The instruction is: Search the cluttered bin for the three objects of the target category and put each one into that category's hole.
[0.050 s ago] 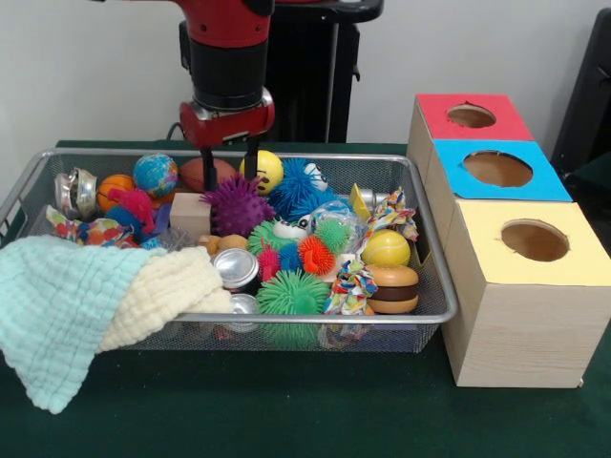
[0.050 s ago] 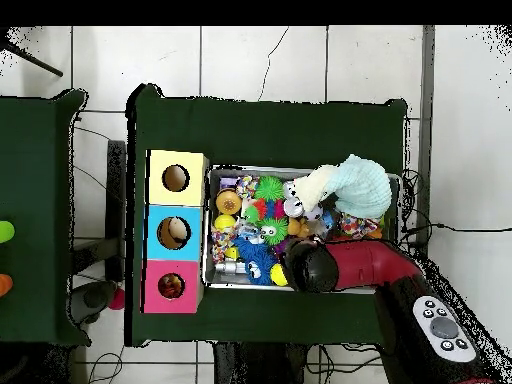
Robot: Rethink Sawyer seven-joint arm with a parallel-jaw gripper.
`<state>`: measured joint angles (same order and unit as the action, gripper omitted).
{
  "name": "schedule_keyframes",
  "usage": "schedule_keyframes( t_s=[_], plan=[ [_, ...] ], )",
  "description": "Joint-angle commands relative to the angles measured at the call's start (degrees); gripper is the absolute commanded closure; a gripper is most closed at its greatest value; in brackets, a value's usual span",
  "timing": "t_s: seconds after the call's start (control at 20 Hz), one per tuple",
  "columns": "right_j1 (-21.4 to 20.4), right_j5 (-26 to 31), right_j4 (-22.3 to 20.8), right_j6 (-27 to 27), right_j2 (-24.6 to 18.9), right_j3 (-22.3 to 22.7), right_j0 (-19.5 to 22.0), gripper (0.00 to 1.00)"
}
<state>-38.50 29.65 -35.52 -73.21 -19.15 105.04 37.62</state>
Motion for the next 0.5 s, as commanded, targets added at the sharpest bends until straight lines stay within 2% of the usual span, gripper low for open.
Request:
schedule_keyframes(
  t_s=[0.05,0.3,0.5],
  plan=[
    [0.2,-4.5,-2.0,-1.3,-3.3,0.1,0.8,0.0],
    [0.6,-10.0,-1.6,-4.9,-2.9,1.4,1.4,0.0],
    [1.4,-13.8,-2.0,-5.6,-2.5,1.5,1.6,0.0]
  ],
)
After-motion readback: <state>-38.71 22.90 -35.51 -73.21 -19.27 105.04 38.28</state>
